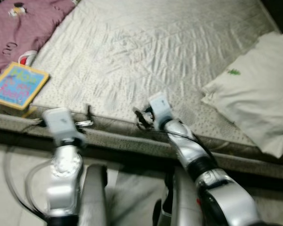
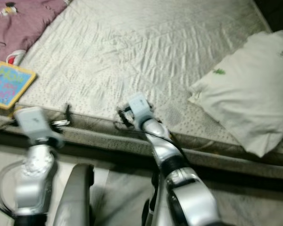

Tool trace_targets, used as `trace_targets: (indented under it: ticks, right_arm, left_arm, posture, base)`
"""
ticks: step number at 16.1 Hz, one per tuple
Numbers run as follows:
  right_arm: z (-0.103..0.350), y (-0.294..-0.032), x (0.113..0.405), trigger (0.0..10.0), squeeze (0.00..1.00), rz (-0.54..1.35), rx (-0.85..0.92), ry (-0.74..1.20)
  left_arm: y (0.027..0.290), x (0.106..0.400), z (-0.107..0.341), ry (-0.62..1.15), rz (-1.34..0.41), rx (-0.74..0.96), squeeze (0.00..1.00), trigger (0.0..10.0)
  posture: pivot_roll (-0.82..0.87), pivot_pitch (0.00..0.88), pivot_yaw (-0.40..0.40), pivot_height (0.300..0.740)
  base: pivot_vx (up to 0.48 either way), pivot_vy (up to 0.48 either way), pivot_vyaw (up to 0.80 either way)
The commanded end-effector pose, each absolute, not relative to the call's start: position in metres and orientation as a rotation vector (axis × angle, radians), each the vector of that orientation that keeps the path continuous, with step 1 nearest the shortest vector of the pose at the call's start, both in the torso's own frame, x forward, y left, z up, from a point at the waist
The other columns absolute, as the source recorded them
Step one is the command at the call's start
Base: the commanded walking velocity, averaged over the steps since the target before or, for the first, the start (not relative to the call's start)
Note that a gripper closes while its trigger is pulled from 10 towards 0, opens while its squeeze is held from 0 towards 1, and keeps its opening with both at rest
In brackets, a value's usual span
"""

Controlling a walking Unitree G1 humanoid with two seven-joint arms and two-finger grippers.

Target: Clean up the room

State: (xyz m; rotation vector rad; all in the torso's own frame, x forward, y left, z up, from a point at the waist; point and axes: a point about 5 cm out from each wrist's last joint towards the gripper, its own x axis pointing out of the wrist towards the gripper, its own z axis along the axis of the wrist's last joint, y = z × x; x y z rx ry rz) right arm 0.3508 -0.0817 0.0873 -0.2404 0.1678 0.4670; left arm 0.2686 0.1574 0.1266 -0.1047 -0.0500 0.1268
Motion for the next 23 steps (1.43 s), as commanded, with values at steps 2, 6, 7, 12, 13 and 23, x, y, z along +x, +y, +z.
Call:
trace_targets:
  ticks: [2, 6, 7, 12, 13, 23]
  right_arm:
    - [0.083, -0.086, 0.352, 10.0, 0.00, 0.449, -0.246, 0.207]
    - [0.085, -0.083, 0.355, 10.0, 0.00, 0.458, -0.289, 0.221]
    - [0.086, -0.080, 0.356, 10.0, 0.00, 0.461, -0.292, 0.222]
    - [0.098, -0.043, 0.359, 10.0, 0.00, 0.533, -0.244, 0.226]
    - [0.099, -0.040, 0.359, 10.0, 0.00, 0.538, -0.243, 0.229]
    - [0.116, -0.053, 0.378, 10.0, 0.00, 0.224, -0.048, 0.298]
  left_arm:
    - [0.162, 0.268, 0.127, -0.047, 0.139, -0.091, 0.00, 10.0]
    - [0.165, 0.272, 0.146, -0.101, 0.145, -0.012, 0.00, 10.0]
    - [0.166, 0.271, 0.150, -0.109, 0.149, -0.002, 0.00, 10.0]
    - [0.166, 0.255, 0.143, -0.090, 0.154, -0.048, 0.00, 10.0]
    - [0.166, 0.254, 0.143, -0.088, 0.153, -0.052, 0.00, 10.0]
    - [0.174, 0.208, 0.142, -0.013, 0.240, -0.017, 0.00, 10.0]
  posture:
    - [0.13, 0.152, -0.087, 0.534]
    - [0.15, 0.193, -0.092, 0.534]
    - [0.15, 0.193, -0.092, 0.534]
    - [0.19, 0.196, -0.122, 0.534]
    - [0.19, 0.196, -0.122, 0.534]
    - [0.33, 0.312, -0.138, 0.534]
  base:
    - [0.000, 0.000, 0.00]
    - [0.000, 0.000, 0.00]
    - [0.000, 0.000, 0.00]
    - [0.000, 0.000, 0.00]
    - [0.000, 0.000, 0.00]
    - [0.000, 0.000, 0.00]
